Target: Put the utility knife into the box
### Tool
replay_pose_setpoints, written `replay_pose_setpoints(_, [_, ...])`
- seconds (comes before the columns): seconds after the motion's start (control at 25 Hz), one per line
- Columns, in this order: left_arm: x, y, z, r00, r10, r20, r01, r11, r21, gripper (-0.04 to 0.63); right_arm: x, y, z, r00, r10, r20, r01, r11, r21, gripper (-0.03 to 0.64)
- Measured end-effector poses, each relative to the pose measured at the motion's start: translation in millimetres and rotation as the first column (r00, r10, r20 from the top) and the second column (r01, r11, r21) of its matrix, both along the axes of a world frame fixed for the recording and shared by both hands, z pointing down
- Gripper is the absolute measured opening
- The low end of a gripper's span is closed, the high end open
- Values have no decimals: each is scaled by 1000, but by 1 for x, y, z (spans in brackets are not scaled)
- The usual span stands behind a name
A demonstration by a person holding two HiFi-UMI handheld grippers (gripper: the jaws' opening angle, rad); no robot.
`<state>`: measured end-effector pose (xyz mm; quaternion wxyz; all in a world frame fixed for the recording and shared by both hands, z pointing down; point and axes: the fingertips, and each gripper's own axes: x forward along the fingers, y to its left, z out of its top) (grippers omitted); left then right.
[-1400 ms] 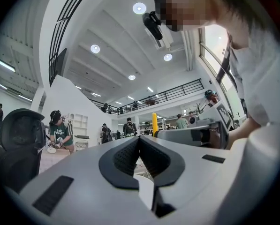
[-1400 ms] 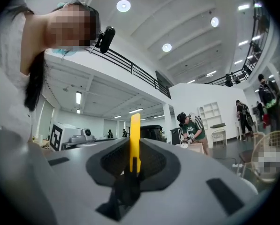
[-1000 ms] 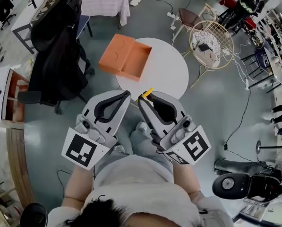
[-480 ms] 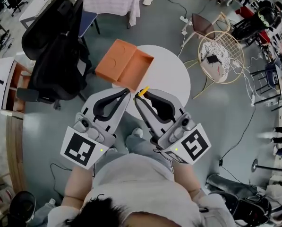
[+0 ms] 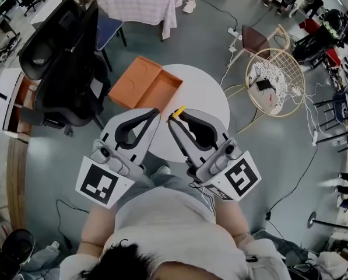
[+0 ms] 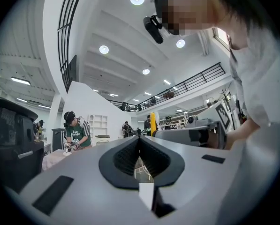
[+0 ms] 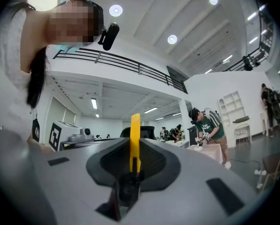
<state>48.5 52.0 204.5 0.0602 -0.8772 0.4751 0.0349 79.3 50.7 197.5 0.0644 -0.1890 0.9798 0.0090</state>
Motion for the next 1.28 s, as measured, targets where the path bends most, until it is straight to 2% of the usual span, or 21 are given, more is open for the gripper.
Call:
replay_pose_setpoints(0.36, [1,-19,11,1000,-3,18,3,1000,-31,9,8,-21,10,999,19,30,-18,999,-29,67])
replay_pose_setpoints(0.8, [-12,-72,15,993,119,1,-119,992,-47,9,-10,-66,15,991,132,9,-132,990,-50,67])
replay_pose_setpoints(1.08, [-40,-122,15,975,221,-13,-221,972,-78,9,-39,-112,18,972,235,-16,-236,968,-83,68])
replay_pose_setpoints(1.28, [-52,-154,22,954,298,-38,-300,948,-103,9,-50,-143,30,948,314,-50,-318,941,-119,67])
